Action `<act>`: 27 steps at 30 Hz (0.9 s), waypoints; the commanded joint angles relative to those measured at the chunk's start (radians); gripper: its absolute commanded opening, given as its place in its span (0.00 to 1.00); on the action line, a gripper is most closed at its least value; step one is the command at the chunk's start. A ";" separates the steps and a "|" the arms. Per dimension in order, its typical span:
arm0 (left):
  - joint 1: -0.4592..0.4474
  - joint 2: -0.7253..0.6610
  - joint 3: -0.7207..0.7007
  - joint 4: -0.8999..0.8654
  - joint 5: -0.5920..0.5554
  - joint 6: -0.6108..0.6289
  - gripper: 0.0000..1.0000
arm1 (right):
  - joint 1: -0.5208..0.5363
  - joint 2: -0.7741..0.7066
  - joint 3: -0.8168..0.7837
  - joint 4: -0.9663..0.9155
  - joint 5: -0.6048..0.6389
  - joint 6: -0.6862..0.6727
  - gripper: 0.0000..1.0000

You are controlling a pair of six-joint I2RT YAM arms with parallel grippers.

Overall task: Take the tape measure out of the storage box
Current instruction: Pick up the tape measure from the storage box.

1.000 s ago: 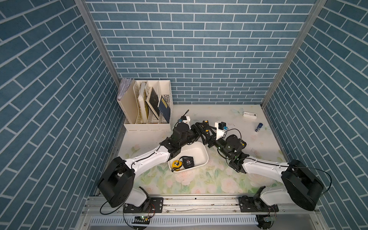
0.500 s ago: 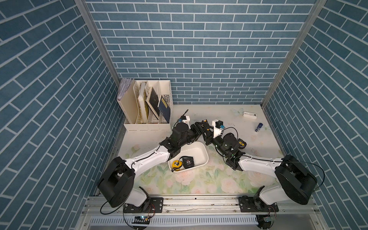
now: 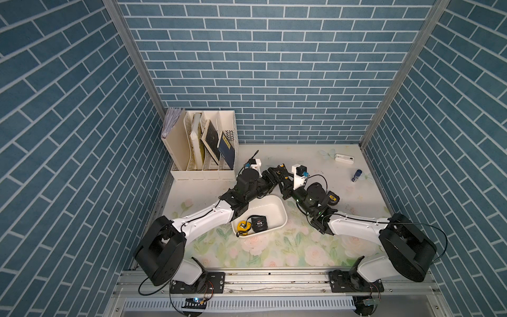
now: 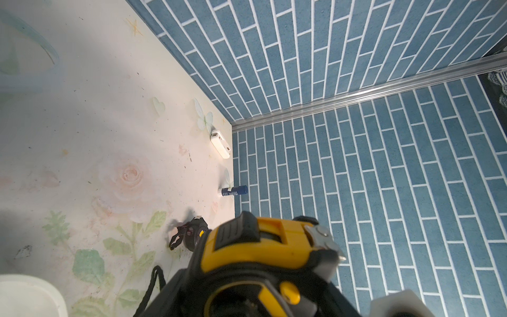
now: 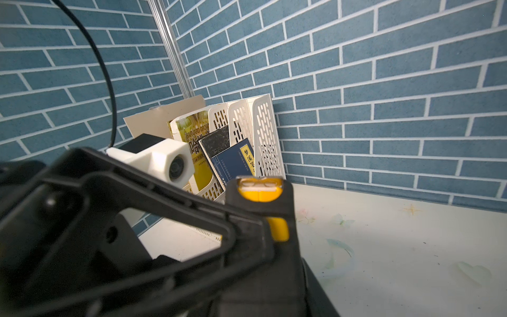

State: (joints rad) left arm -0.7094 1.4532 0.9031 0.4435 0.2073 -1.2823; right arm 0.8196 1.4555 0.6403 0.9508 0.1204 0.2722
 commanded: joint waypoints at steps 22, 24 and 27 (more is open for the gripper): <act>0.042 -0.051 0.083 -0.304 -0.054 0.266 0.94 | -0.023 -0.245 -0.010 -0.481 0.315 0.096 0.00; 0.042 -0.058 0.123 -0.397 -0.097 0.342 0.93 | -0.040 -0.299 -0.036 -0.599 0.315 0.180 0.00; 0.042 -0.050 0.172 -0.512 -0.133 0.448 0.92 | -0.071 -0.373 -0.073 -0.748 0.274 0.286 0.00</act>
State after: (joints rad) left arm -0.6716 1.4220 1.0206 0.1024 0.1379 -0.9924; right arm 0.7696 1.1385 0.5941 0.3988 0.3817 0.4076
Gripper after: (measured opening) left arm 0.925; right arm 0.368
